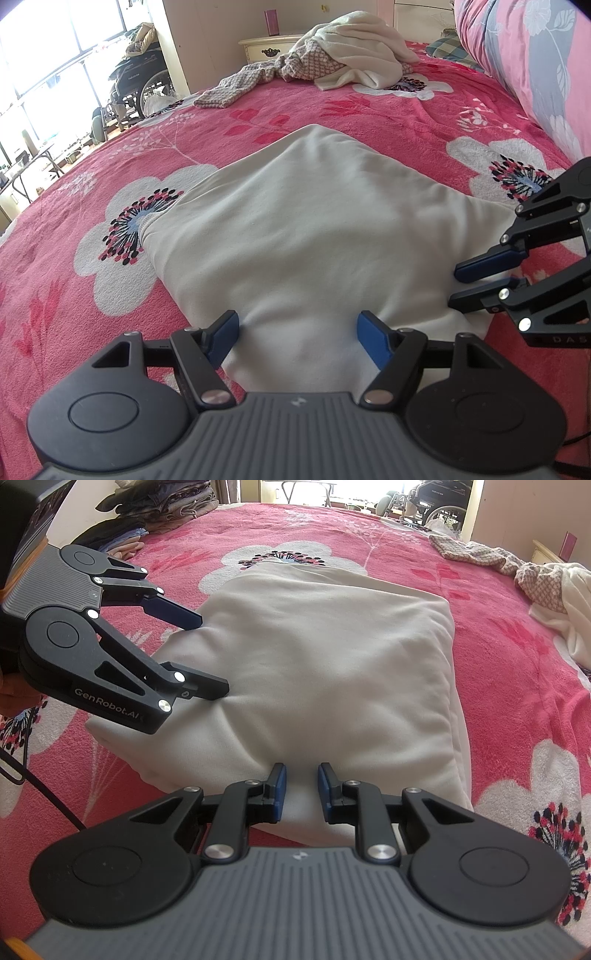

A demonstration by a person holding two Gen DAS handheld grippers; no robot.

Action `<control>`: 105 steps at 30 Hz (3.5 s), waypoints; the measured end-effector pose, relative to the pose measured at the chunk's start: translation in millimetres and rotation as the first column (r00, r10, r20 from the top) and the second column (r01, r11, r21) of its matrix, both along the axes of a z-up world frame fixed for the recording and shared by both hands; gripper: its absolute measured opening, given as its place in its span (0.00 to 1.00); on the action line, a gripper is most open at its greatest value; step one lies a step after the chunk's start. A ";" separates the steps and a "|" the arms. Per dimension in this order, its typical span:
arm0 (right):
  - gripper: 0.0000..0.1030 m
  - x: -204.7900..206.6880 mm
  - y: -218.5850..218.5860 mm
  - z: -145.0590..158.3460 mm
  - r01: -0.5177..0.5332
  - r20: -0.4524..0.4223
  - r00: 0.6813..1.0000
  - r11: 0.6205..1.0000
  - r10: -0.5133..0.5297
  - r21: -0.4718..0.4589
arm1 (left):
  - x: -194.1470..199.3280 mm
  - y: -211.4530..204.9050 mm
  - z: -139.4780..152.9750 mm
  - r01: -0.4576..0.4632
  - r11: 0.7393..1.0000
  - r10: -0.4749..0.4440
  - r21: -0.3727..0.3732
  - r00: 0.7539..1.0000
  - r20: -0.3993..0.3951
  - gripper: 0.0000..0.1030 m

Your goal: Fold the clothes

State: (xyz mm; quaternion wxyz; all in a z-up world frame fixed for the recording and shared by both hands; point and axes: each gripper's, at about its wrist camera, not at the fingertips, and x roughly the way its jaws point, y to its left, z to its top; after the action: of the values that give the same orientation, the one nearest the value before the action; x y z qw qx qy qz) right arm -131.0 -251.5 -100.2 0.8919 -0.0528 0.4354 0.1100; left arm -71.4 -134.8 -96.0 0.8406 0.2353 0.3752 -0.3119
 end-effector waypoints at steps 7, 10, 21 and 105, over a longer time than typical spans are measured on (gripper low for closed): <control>0.17 -0.1 -0.3 -0.1 -0.001 0.000 1.000 1.000 0.001 0.000 | -0.2 -0.2 0.0 0.000 1.000 0.000 0.000 1.000 0.000 0.70; 0.17 -0.1 -0.7 0.0 -0.002 0.000 1.000 1.000 0.002 0.000 | 0.1 -0.1 0.0 0.000 1.000 0.000 0.001 1.000 0.001 0.70; 0.17 -0.2 -1.3 -0.1 -0.003 0.001 1.000 1.000 0.003 -0.001 | 0.4 0.7 0.0 0.002 1.000 -0.002 0.002 1.000 0.002 0.70; 0.13 155.2 122.5 -1.4 -0.796 -0.058 0.604 0.600 0.795 -0.077 | -20.3 59.4 -8.7 0.013 0.969 -0.101 -0.246 0.932 -0.349 0.71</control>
State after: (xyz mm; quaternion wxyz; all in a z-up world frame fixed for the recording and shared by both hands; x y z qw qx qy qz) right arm 24.2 -129.0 -101.6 0.7425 -0.2823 0.3789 0.4748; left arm -91.8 -75.3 -104.7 0.7706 0.0820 0.4749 -0.4170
